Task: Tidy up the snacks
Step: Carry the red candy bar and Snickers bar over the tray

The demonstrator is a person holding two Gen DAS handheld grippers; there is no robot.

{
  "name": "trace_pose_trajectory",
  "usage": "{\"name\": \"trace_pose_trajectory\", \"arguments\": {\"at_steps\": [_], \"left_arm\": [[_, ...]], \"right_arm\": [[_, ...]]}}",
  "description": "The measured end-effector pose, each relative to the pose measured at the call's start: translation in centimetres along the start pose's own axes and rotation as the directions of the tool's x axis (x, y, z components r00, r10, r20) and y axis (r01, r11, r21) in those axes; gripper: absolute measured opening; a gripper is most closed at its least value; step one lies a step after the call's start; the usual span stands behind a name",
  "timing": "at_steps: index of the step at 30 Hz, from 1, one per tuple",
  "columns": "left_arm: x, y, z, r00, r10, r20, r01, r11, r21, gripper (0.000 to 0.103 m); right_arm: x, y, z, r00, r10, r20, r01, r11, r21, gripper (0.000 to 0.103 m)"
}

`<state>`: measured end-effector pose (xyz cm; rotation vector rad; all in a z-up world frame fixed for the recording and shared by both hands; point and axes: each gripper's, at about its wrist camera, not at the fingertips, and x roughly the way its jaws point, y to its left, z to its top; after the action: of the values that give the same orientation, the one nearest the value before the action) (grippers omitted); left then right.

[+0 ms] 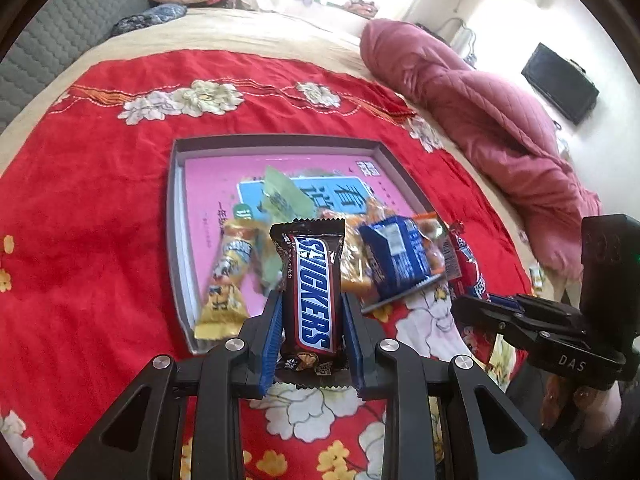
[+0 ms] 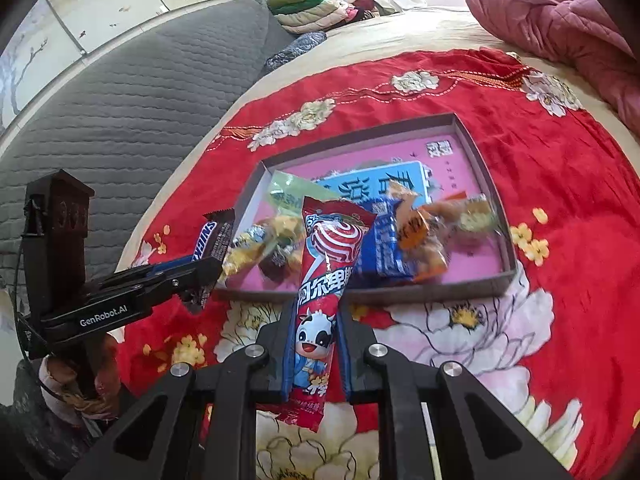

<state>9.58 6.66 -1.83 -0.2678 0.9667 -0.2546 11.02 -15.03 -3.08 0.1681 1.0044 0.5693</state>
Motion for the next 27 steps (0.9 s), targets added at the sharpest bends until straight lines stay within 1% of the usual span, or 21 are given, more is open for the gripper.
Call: {"name": "trace_pose_trajectory", "arguments": {"at_steps": [8,16,27], "left_arm": [[1.1,0.5,1.2,0.999,0.029,0.039,-0.029,0.999,-0.018,0.030],[2.5,1.3,1.4,0.998,0.059,0.027,-0.058,0.998,-0.021,0.030],[3.2,2.0,1.7,0.998,0.065,0.012,-0.065,0.997,-0.038,0.030]], "right_arm": [[1.3,0.9,2.1,1.000,0.006,0.023,-0.006,1.000,-0.021,0.018],[3.0,1.8,4.2,0.999,0.018,0.047,-0.016,0.999,-0.046,0.018],[5.3,2.2,4.9,1.000,0.005,0.023,-0.004,0.998,-0.064,0.018]]}}
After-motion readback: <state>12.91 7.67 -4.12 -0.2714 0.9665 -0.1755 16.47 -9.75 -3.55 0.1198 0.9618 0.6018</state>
